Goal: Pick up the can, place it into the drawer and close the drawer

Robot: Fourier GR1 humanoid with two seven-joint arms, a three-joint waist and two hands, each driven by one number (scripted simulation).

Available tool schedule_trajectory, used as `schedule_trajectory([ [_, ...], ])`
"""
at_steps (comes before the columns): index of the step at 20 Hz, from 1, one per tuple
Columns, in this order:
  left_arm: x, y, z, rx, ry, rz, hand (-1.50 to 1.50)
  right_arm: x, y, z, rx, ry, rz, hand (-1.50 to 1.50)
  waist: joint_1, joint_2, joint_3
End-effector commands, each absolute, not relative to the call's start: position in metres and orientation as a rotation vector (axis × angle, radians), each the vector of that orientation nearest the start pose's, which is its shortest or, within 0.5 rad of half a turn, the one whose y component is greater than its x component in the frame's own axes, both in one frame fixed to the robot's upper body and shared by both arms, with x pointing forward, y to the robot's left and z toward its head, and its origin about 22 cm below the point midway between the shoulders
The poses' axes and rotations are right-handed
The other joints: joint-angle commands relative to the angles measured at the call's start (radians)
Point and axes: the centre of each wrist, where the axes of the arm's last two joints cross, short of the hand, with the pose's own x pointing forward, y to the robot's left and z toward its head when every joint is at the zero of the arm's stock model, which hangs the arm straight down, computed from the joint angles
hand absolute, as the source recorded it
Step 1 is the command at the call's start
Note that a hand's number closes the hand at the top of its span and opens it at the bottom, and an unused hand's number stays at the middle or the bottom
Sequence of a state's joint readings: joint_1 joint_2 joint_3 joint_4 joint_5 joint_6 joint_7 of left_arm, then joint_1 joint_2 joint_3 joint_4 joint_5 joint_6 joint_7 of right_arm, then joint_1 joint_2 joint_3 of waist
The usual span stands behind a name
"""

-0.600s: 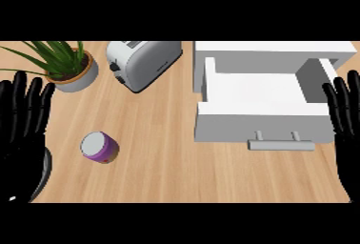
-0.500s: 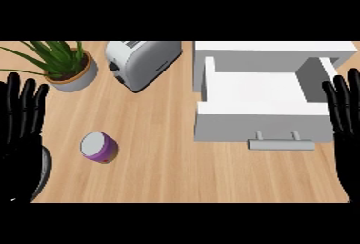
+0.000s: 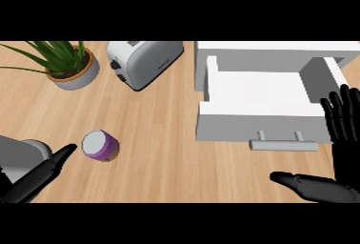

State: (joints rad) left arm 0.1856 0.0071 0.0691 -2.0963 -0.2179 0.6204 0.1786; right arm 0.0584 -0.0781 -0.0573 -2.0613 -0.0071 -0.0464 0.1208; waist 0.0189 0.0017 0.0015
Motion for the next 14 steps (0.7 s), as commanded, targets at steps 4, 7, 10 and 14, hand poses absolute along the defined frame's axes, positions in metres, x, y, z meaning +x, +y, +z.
schedule_trajectory([
  [4, 0.161, 0.205, 0.087, 0.805, -1.562, 0.786, -1.5, 0.2, -0.258, 0.103, -0.161, -1.793, -0.055, -1.5, -0.023, -0.001, 0.001],
  [7, 0.158, 0.192, 0.101, 0.807, -1.56, 0.801, -1.5, 0.193, -0.261, 0.101, -0.177, -1.802, -0.087, -1.5, -0.025, -0.001, 0.001],
  [10, 0.164, 0.179, 0.102, 0.82, -1.556, 0.772, -1.5, 0.189, -0.267, 0.094, -0.159, -1.791, -0.083, -1.5, -0.023, -0.002, 0.0],
  [14, 0.18, 0.182, 0.097, 0.814, -1.506, 0.763, -1.5, 0.196, -0.279, 0.112, -0.172, -1.82, -0.071, -1.5, -0.02, -0.002, -0.001],
])
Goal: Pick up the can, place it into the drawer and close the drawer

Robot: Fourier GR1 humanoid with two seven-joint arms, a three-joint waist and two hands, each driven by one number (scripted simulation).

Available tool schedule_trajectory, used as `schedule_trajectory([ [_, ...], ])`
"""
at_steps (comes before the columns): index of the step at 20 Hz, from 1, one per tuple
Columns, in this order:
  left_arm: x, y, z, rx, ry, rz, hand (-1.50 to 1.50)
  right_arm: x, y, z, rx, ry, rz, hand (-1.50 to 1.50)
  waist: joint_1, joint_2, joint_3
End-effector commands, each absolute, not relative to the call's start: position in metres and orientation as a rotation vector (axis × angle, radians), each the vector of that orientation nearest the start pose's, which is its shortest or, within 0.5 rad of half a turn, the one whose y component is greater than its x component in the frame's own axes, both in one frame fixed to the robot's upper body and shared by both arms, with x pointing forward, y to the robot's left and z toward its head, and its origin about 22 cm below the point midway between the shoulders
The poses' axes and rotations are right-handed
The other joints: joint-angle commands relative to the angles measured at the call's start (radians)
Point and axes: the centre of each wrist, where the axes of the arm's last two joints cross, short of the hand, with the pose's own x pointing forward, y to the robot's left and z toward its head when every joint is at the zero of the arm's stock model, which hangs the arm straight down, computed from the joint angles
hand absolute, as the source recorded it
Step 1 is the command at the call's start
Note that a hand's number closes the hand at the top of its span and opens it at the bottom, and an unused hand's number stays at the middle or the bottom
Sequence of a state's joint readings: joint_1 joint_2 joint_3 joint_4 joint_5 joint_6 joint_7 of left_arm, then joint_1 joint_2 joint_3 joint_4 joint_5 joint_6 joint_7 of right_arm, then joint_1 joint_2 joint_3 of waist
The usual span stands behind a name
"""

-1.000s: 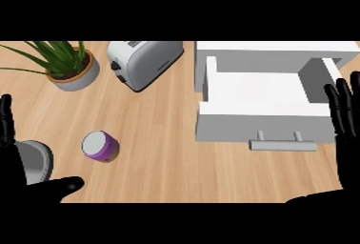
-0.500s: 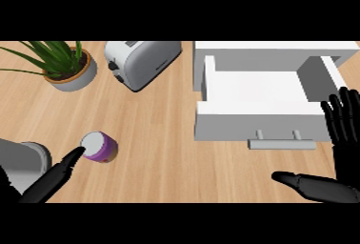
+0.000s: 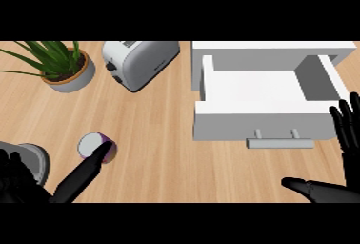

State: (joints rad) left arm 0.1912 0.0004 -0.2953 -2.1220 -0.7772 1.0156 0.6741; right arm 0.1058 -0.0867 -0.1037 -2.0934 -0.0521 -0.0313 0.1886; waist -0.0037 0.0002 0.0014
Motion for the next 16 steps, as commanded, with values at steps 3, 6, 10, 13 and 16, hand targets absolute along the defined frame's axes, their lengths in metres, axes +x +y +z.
schedule_trajectory([
  [3, 0.185, 0.167, 0.077, 0.809, -1.464, 0.753, -1.5, 0.184, -0.271, 0.099, -0.172, -1.822, -0.084, -1.5, 0.001, -0.001, -0.001],
  [6, 0.191, 0.163, 0.063, 0.824, -1.458, 0.764, -1.5, 0.19, -0.292, 0.099, -0.175, -1.822, -0.079, -1.5, 0.002, 0.0, -0.001],
  [10, 0.212, 0.165, 0.061, 0.836, -1.424, 0.764, -1.5, 0.186, -0.3, 0.113, -0.166, -1.835, -0.06, -1.5, 0.001, 0.0, -0.001],
  [13, 0.229, 0.167, 0.037, 0.865, -1.386, 0.764, -1.5, 0.177, -0.274, 0.1, -0.172, -1.832, -0.07, -1.5, -0.002, 0.0, -0.002],
  [16, 0.224, 0.152, 0.012, 0.89, -1.379, 0.764, -1.5, 0.189, -0.279, 0.099, -0.183, -1.829, -0.065, -1.5, -0.001, 0.001, -0.002],
])
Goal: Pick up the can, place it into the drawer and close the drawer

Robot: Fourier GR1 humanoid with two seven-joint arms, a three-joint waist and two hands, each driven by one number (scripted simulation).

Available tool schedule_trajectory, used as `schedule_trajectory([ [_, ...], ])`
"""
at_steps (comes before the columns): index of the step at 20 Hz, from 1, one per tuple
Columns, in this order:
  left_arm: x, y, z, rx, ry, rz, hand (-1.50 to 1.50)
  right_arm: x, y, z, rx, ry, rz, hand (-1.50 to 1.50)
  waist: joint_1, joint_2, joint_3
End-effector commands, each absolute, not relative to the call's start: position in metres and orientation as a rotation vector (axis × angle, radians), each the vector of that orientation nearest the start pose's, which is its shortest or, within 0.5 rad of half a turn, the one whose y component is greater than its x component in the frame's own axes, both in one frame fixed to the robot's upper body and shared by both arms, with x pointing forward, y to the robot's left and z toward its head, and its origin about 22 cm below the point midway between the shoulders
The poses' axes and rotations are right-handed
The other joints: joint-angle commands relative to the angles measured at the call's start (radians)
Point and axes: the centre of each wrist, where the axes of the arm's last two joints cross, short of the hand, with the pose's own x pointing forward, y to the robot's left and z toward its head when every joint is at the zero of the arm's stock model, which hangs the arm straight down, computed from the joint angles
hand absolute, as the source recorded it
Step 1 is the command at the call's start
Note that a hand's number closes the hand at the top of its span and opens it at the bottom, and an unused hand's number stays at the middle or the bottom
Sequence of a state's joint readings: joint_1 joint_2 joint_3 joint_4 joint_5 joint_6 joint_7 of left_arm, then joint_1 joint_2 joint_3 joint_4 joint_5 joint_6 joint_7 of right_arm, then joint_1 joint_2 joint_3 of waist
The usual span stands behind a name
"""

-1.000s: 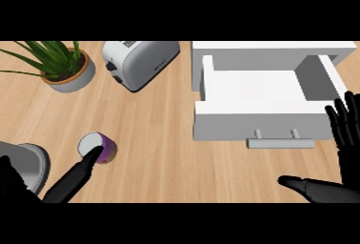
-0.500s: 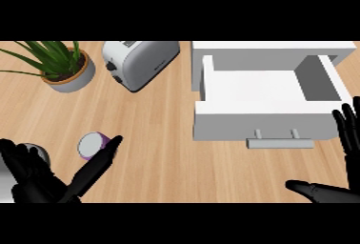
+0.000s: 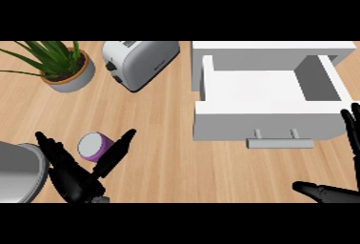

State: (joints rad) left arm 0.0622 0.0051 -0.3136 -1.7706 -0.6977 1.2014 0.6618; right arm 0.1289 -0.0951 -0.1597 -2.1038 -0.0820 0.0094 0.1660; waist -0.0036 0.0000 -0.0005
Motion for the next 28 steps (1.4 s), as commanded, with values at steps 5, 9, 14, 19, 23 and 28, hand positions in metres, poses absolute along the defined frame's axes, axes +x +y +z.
schedule_trajectory([
  [5, 0.219, 0.155, -0.005, 0.908, -1.325, 0.792, -1.5, 0.188, -0.295, 0.107, -0.177, -1.844, -0.085, -1.5, 0.002, 0.0, -0.001],
  [9, 0.217, 0.169, -0.015, 0.94, -1.298, 0.802, -1.5, 0.169, -0.306, 0.106, -0.198, -1.816, -0.062, -1.5, -0.002, 0.0, -0.002],
  [14, 0.208, 0.177, -0.02, 0.936, -1.271, 0.805, -1.5, 0.169, -0.288, 0.121, -0.196, -1.831, -0.068, -1.5, 0.005, -0.001, -0.003],
  [19, 0.203, 0.163, -0.028, 0.905, -1.247, 0.82, -1.5, 0.161, -0.31, 0.131, -0.208, -1.859, -0.08, -1.5, 0.004, -0.002, -0.003],
  [23, 0.214, 0.183, -0.043, 0.903, -1.223, 0.8, -1.5, 0.153, -0.296, 0.125, -0.201, -1.829, -0.084, -1.5, 0.001, -0.002, -0.006],
  [28, 0.228, 0.212, -0.052, 0.873, -1.227, 0.869, -1.5, 0.16, -0.299, 0.135, -0.193, -1.831, -0.086, -1.5, 0.004, 0.0, -0.004],
])
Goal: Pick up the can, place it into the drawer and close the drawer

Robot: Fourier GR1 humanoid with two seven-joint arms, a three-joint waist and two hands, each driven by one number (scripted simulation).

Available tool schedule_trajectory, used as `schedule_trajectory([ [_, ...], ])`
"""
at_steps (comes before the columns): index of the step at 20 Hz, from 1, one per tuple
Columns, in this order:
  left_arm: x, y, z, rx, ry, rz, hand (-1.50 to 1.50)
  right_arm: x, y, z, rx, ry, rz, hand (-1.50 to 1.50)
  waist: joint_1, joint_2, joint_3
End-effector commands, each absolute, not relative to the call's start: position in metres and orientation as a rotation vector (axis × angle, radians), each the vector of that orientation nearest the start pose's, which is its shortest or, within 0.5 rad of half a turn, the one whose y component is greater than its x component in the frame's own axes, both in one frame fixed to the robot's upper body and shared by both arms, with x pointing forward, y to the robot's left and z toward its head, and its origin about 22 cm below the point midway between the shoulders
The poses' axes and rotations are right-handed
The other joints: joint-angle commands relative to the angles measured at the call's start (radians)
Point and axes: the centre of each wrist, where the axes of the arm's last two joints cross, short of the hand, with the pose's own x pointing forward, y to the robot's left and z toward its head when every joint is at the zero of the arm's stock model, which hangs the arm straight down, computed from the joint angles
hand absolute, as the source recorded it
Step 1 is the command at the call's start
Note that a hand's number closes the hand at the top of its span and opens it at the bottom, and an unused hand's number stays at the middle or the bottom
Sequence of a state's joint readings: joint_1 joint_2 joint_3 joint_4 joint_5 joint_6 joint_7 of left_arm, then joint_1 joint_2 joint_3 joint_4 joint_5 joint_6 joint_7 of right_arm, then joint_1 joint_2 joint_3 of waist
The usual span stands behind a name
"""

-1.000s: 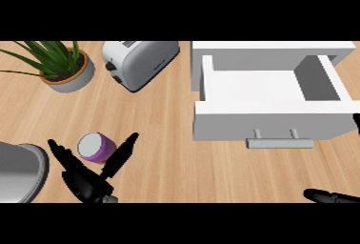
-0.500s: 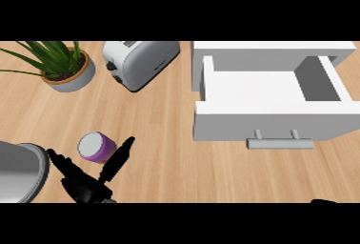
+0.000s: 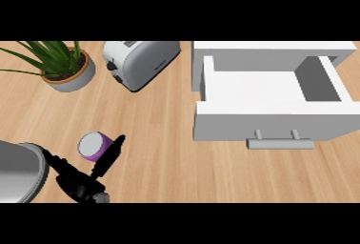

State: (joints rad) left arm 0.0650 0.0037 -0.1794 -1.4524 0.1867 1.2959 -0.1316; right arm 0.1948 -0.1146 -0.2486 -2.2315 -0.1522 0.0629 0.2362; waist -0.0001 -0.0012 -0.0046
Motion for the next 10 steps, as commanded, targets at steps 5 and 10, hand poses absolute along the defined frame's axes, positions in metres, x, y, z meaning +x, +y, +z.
schedule_trajectory([
  [5, 0.211, 0.243, -0.088, 0.882, -1.242, 0.893, -1.5, 0.155, -0.306, 0.14, -0.22, -1.833, -0.081, -1.5, -0.003, 0.001, 0.001],
  [10, 0.218, 0.239, -0.121, 0.855, -1.297, 0.889, -1.5, 0.154, -0.297, 0.139, -0.196, -1.843, -0.054, -1.5, -0.009, 0.002, 0.002],
])
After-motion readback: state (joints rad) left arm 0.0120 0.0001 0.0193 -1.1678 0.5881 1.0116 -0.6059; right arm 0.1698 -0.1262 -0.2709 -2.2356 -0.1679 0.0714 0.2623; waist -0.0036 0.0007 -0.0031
